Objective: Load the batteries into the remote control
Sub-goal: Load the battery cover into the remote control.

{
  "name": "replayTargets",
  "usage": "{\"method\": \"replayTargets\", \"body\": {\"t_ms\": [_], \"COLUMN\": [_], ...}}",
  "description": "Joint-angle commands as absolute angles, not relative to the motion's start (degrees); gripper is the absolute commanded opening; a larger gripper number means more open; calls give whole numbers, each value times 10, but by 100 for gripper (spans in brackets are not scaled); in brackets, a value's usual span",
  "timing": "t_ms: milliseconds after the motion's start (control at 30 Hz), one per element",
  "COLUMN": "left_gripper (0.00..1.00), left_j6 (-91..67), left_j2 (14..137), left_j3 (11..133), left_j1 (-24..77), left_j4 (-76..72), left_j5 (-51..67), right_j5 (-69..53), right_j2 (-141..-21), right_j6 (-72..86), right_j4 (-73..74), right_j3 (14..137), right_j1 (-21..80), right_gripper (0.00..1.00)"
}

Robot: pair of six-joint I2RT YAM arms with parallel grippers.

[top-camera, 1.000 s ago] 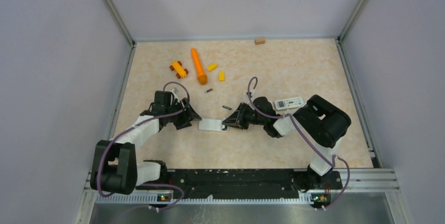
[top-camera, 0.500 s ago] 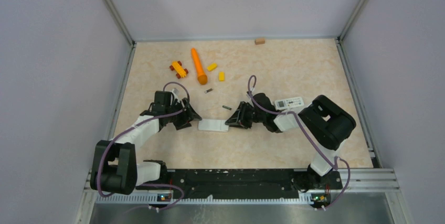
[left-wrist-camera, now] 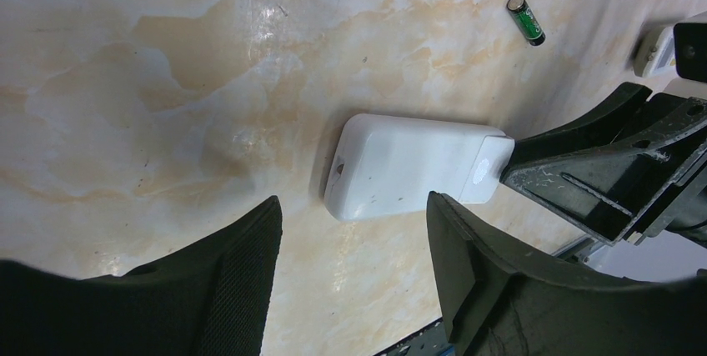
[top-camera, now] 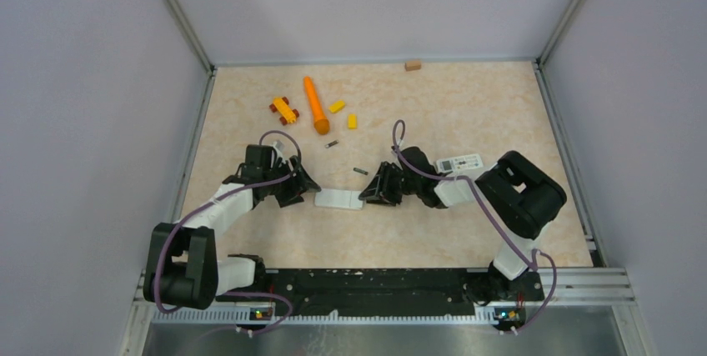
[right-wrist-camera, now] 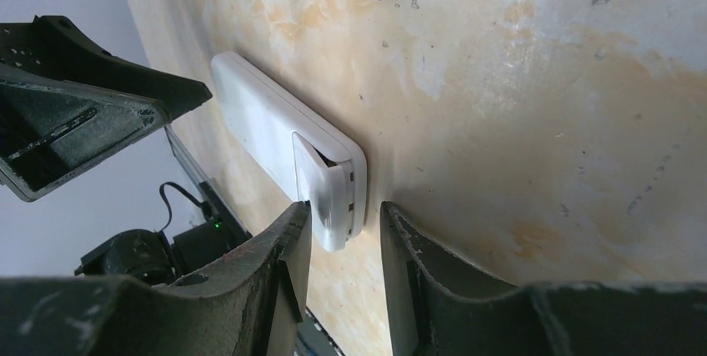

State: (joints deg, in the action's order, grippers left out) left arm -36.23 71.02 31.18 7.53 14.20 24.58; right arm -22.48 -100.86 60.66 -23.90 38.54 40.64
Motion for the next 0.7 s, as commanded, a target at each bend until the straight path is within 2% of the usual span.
{"method": "replayTargets", "body": {"t_ms": [0,267,400,667], "left_gripper": [68,67,64,55], "left_j6": [-356,-370,-371,-365], "left_j2": [714,745,754,769], "left_j3": [320,313,311,311], "left_j1": [73,74,74,74], "left_j4": [132,112,106,105], "left_j5": [249,269,276,286], "right_j5": [-207,-193,-175,-157], "right_j2": [-991,-1001,-1004,-1004], "right_j6": [576,548,539,518], "right_j4": [-208,-167,-142,-107], "right_j3": [409,430,441,446], "right_j1": [403,412,421,422], "right_gripper": [38,38,38,25]}}
